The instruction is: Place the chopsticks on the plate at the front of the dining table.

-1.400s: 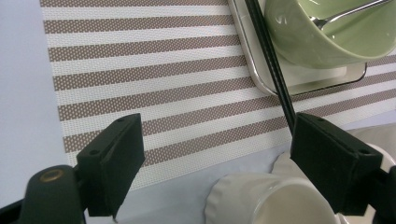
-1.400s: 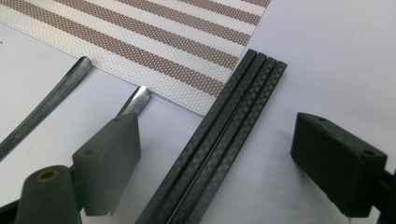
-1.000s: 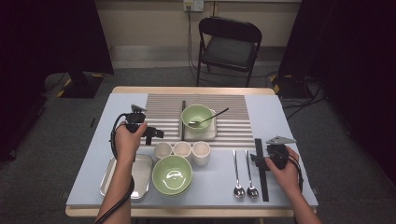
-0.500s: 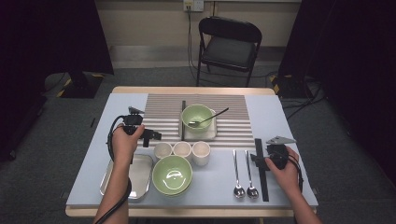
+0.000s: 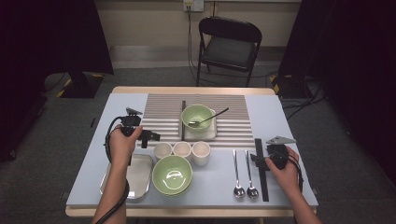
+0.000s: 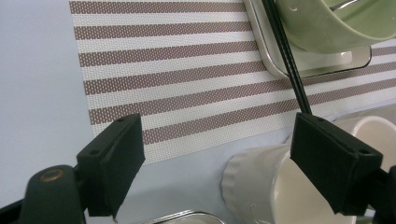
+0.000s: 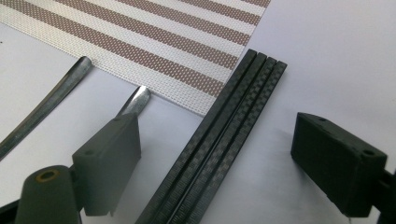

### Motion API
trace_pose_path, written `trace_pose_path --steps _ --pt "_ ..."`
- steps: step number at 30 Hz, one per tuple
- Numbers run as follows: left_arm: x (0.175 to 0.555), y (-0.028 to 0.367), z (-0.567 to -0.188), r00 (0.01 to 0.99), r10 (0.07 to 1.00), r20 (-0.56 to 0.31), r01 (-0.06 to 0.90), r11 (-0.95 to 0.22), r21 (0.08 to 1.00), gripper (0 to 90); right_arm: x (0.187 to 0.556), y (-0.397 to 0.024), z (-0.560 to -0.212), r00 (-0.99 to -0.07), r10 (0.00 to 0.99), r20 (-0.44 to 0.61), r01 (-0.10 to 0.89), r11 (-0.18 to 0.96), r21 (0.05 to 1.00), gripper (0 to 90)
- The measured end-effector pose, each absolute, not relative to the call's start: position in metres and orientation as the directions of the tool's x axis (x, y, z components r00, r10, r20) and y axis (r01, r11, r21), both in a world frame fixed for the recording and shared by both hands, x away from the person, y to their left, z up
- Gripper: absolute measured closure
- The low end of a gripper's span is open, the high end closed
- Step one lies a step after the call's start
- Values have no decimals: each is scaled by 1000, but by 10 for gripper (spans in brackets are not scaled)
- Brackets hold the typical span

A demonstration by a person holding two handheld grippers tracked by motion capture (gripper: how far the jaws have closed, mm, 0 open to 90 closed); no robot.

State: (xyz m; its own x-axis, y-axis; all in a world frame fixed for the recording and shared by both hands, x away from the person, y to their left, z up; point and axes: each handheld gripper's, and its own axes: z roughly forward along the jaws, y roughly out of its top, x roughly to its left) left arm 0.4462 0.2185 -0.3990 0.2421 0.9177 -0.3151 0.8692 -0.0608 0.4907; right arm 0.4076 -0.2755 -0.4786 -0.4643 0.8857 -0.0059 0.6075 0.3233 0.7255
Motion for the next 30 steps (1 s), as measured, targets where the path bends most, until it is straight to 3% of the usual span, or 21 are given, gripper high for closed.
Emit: trace_pose_path --steps 30 --pt "436 228 -402 239 916 -322 871 -56 487 172 408 -275 -478 -464 886 -4 609 323 724 149"
